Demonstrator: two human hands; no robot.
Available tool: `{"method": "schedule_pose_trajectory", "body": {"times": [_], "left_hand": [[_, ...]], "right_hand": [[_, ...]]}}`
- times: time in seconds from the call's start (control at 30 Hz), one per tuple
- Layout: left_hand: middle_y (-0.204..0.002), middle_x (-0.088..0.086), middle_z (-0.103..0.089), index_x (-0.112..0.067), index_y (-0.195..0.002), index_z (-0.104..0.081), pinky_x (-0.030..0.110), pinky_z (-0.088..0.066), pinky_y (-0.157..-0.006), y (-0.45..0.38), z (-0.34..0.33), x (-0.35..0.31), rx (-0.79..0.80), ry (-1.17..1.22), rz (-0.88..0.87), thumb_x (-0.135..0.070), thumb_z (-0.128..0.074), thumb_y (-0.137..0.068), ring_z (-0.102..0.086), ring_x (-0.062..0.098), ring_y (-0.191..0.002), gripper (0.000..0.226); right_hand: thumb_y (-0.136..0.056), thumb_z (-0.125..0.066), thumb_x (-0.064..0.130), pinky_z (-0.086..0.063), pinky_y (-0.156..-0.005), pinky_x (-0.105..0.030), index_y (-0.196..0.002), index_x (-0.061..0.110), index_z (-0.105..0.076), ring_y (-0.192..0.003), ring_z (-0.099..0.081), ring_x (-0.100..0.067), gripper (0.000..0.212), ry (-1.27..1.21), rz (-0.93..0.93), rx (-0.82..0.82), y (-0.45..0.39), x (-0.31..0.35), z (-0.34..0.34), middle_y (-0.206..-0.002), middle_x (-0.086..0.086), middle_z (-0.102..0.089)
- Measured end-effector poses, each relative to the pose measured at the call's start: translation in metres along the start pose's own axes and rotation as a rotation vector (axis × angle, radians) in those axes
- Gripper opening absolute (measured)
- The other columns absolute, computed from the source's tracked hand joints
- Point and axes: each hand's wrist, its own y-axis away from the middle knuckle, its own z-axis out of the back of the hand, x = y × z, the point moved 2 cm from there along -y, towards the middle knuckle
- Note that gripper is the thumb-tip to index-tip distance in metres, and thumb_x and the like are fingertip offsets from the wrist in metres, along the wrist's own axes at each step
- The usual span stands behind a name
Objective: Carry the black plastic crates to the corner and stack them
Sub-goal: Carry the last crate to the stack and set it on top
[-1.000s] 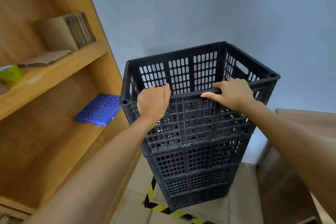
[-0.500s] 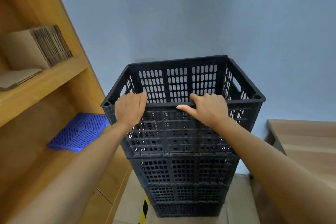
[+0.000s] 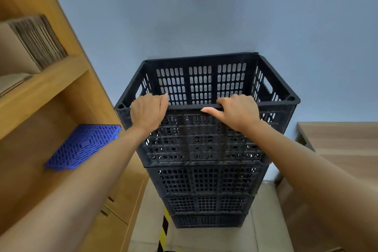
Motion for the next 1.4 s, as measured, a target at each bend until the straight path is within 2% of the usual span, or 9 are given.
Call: {"method": "schedule_pose_trajectory", "body": {"times": [0.13, 0.27, 0.4, 0.57, 0.7, 0.8, 0.93, 1.17, 1.4], "left_hand": [[-0.042, -0.004, -0.031, -0.021, -0.045, -0.032, 0.021, -0.017, -0.043, -0.005, -0.007, 0.024, -0.025, 0.074, -0.068, -0.029, -0.038, -0.101, -0.035, 0.015, -0.039, 0.057], [-0.045, 0.001, -0.042, -0.017, -0.047, -0.041, 0.025, -0.03, -0.042, -0.012, -0.016, 0.042, -0.036, 0.114, -0.124, -0.034, -0.032, -0.1, -0.043, 0.02, -0.042, 0.057], [-0.046, 0.001, -0.044, -0.018, -0.049, -0.043, 0.025, -0.033, -0.043, -0.018, -0.02, 0.05, -0.069, 0.174, -0.184, -0.035, -0.032, -0.1, -0.044, 0.019, -0.043, 0.054], [-0.045, 0.0, -0.041, -0.018, -0.049, -0.043, 0.025, -0.032, -0.042, -0.024, -0.023, 0.059, -0.117, 0.238, -0.21, -0.033, -0.035, -0.1, -0.043, 0.018, -0.042, 0.053], [-0.048, -0.004, -0.046, -0.018, -0.055, -0.051, 0.028, -0.038, -0.041, -0.021, -0.027, 0.06, -0.111, 0.246, -0.304, -0.038, -0.035, -0.101, -0.047, 0.016, -0.043, 0.053], [-0.056, -0.004, -0.056, -0.02, -0.067, -0.059, 0.031, -0.045, -0.046, -0.022, -0.028, 0.057, -0.011, 0.215, -0.347, -0.055, -0.026, -0.099, -0.054, 0.012, -0.05, 0.058], [-0.059, -0.005, -0.057, -0.021, -0.071, -0.057, 0.033, -0.048, -0.049, -0.027, -0.03, 0.042, 0.026, 0.158, -0.332, -0.068, -0.023, -0.095, -0.054, 0.012, -0.051, 0.063], [-0.058, -0.005, -0.056, -0.02, -0.073, -0.057, 0.035, -0.049, -0.047, -0.015, -0.026, 0.026, 0.028, 0.118, -0.311, -0.069, -0.018, -0.095, -0.053, 0.014, -0.05, 0.065], [-0.05, -0.005, -0.051, -0.02, -0.065, -0.052, 0.029, -0.041, -0.039, 0.009, -0.008, 0.001, -0.018, 0.124, -0.336, -0.067, -0.021, -0.096, -0.049, 0.015, -0.042, 0.064]], "right_hand": [[-0.083, -0.012, 0.082, -0.04, -0.044, -0.025, -0.081, 0.022, -0.066, -0.047, -0.053, -0.016, 0.08, 0.03, -0.016, 0.012, -0.003, 0.021, -0.004, -0.052, 0.005, -0.052], [-0.083, -0.01, 0.08, -0.043, -0.048, -0.027, -0.086, 0.023, -0.066, -0.05, -0.054, -0.018, 0.079, 0.042, -0.07, 0.013, -0.006, 0.033, -0.003, -0.053, 0.004, -0.054], [-0.082, -0.009, 0.081, -0.051, -0.055, -0.031, -0.073, 0.024, -0.056, -0.047, -0.05, -0.018, 0.075, 0.042, -0.124, 0.027, -0.01, 0.042, -0.004, -0.049, 0.004, -0.049], [-0.079, -0.024, 0.086, -0.044, -0.051, -0.026, -0.099, 0.025, -0.062, -0.051, -0.048, -0.017, 0.074, 0.118, -0.047, 0.083, -0.019, 0.044, -0.007, -0.053, 0.007, -0.045], [-0.076, -0.036, 0.085, -0.046, -0.044, -0.025, -0.104, 0.021, -0.064, -0.044, -0.05, -0.017, 0.076, 0.153, 0.02, 0.106, -0.025, 0.039, -0.011, -0.048, 0.007, -0.045], [-0.073, -0.028, 0.088, -0.04, -0.043, -0.021, -0.112, 0.02, -0.066, -0.042, -0.053, -0.017, 0.088, 0.148, 0.038, 0.102, -0.029, 0.031, -0.011, -0.045, 0.005, -0.05], [-0.067, -0.018, 0.091, -0.021, -0.042, -0.016, -0.111, 0.021, -0.069, -0.041, -0.048, -0.015, 0.097, 0.153, 0.053, 0.072, -0.034, 0.016, -0.012, -0.044, 0.007, -0.048], [-0.069, -0.023, 0.092, -0.016, -0.043, -0.015, -0.103, 0.02, -0.071, -0.037, -0.044, -0.01, 0.092, 0.14, 0.039, 0.108, -0.027, 0.003, -0.01, -0.041, 0.011, -0.034], [-0.066, -0.025, 0.093, -0.036, -0.045, -0.019, -0.114, 0.022, -0.067, -0.046, -0.053, -0.015, 0.096, 0.136, -0.004, 0.11, -0.004, -0.011, -0.003, -0.048, 0.006, -0.05]]}}
